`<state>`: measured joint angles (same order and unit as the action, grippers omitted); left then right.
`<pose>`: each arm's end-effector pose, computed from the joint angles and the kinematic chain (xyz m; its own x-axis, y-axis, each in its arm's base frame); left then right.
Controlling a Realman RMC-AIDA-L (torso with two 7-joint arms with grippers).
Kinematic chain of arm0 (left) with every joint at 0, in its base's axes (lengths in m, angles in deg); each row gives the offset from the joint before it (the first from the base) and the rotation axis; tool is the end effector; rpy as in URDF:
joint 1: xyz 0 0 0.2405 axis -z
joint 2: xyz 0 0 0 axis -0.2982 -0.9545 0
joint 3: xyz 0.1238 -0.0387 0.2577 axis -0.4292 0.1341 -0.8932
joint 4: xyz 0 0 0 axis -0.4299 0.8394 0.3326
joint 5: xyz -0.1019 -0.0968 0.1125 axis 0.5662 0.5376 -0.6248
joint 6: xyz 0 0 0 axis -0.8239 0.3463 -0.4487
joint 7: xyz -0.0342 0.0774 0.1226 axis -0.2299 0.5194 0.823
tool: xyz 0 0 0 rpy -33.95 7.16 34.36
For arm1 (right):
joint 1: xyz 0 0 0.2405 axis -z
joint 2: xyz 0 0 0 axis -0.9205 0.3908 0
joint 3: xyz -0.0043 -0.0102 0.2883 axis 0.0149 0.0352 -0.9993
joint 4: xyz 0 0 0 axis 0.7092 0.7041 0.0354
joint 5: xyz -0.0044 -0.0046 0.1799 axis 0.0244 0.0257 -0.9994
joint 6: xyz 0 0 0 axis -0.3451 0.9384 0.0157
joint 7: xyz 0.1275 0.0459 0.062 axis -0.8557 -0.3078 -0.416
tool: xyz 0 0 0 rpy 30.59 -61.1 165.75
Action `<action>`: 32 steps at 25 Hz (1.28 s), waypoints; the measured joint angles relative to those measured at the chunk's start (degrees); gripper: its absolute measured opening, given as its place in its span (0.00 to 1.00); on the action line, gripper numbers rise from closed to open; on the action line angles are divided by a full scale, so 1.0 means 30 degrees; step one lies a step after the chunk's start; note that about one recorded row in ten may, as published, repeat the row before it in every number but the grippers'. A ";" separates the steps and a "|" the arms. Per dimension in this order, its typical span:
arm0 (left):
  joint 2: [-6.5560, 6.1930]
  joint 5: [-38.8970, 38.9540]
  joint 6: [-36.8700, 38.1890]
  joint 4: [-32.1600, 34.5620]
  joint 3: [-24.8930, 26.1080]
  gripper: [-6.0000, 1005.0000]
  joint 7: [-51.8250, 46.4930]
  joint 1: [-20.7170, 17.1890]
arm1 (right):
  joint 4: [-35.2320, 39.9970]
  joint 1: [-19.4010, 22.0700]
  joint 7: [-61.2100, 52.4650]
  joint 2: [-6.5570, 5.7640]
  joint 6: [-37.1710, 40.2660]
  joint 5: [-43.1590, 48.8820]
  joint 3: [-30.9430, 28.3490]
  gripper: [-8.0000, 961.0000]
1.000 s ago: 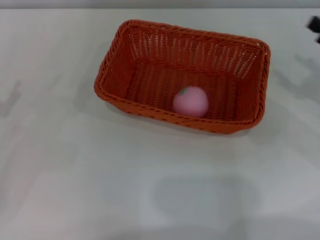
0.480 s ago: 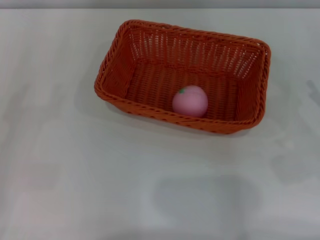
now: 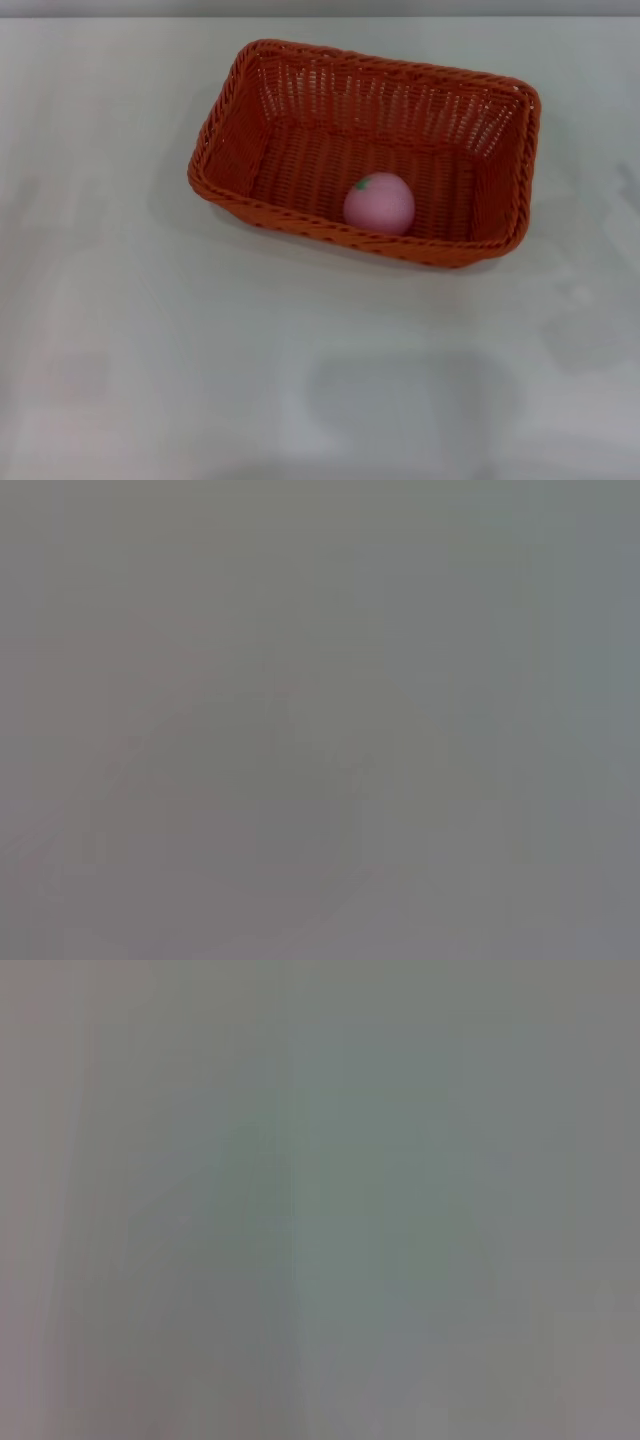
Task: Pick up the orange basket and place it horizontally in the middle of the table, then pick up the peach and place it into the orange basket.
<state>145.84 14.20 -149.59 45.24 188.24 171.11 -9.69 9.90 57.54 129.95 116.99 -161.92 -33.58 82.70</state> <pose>-0.3857 0.2439 0.0832 0.6528 -0.2208 0.7246 0.7338 -0.0534 -0.6773 0.3823 0.2202 0.0607 0.6301 0.1523 -0.7614 -0.7140 -0.2717 -0.6453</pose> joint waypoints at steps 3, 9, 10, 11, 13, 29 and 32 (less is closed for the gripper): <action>-0.0001 0.0775 -0.0376 0.0003 -0.0001 0.68 0.0300 -0.0034 | -0.0667 0.0006 0.0333 0.0016 -0.0044 -0.0029 -0.0821 0.89; -0.0059 0.2290 -0.0763 0.0022 0.0002 0.68 0.0427 0.0135 | -0.1362 0.0030 0.0745 0.0024 -0.0160 -0.0050 -0.1742 0.89; -0.0079 0.2531 -0.0775 -0.0033 0.0002 0.68 0.0440 0.0173 | -0.1390 0.0041 0.0748 0.0024 -0.0223 -0.0051 -0.1745 0.89; -0.0096 0.2749 -0.0789 -0.0099 0.0001 0.68 0.0448 0.0211 | -0.1425 0.0063 0.0748 0.0025 -0.0278 -0.0053 -0.1746 0.89; -0.0117 0.3112 -0.0830 -0.0168 0.0002 0.68 0.0451 0.0302 | -0.1474 0.0106 0.0750 0.0024 -0.0319 -0.0057 -0.1751 0.89; -0.0042 0.3289 -0.1443 0.0688 -0.0198 0.68 0.0476 0.0525 | -0.1557 0.0336 0.1427 0.0031 -0.0732 -0.0059 -0.1771 0.89; -0.0039 0.3281 -0.1709 0.0953 -0.0203 0.68 0.0502 0.0459 | -0.1551 0.0299 0.1478 0.0025 -0.0799 -0.0055 -0.1771 0.89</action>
<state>145.73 24.05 -154.72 48.10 187.63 172.62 -8.31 5.25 58.44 134.39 117.06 -164.32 -33.75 77.39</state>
